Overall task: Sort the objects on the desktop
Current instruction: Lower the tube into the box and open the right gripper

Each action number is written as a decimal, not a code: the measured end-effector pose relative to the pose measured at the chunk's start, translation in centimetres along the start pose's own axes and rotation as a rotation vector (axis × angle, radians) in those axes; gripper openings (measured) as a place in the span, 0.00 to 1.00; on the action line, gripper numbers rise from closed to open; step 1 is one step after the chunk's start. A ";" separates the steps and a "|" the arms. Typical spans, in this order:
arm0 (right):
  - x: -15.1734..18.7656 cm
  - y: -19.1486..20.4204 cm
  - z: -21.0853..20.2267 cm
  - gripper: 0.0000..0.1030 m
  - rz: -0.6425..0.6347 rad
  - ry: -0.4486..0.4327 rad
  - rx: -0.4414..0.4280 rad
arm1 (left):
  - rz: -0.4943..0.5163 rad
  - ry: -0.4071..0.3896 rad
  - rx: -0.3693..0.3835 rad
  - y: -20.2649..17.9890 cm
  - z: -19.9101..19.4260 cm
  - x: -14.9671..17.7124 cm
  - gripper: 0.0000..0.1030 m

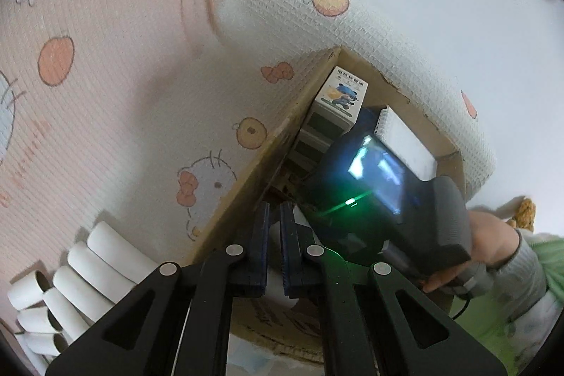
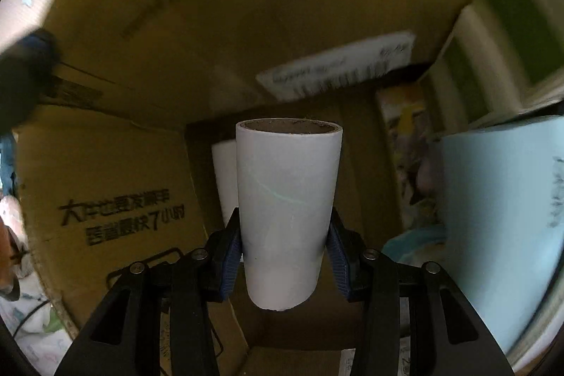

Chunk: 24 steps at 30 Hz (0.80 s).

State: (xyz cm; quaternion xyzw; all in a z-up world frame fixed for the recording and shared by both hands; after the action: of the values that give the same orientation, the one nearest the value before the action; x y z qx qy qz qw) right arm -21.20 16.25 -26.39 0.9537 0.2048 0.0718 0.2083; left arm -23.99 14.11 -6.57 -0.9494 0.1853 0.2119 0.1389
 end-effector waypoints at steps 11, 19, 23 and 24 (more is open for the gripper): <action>-3.2 -0.6 3.3 0.40 -0.059 0.155 0.098 | 0.032 -0.065 0.016 0.6 -1.5 -0.2 0.06; -5.1 -1.3 2.5 0.40 -0.084 0.137 0.087 | 0.024 -0.069 0.000 1.0 -1.4 -0.3 0.07; -5.9 -1.6 0.9 0.40 -0.063 0.113 0.053 | 0.032 -0.074 -0.014 0.9 -1.7 -0.2 0.08; -6.1 -1.6 0.1 0.40 -0.063 0.091 0.046 | 0.036 -0.079 -0.023 0.8 -1.8 -0.2 0.08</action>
State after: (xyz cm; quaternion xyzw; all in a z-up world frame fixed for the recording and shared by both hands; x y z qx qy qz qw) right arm -27.31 14.99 -27.51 0.9471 0.2455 0.1036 0.1791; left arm -23.84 12.87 -5.10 -0.9383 0.1946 0.2538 0.1315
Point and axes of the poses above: each gripper's, at about its wrist camera, not at the fingertips, and z roughly the way its jaws point, y to its left, x to its underside, the point moved 3 cm from there along z, roughly the way its jaws point, and after that the axes turned 9 degrees about -x, right-handed, at the moved point
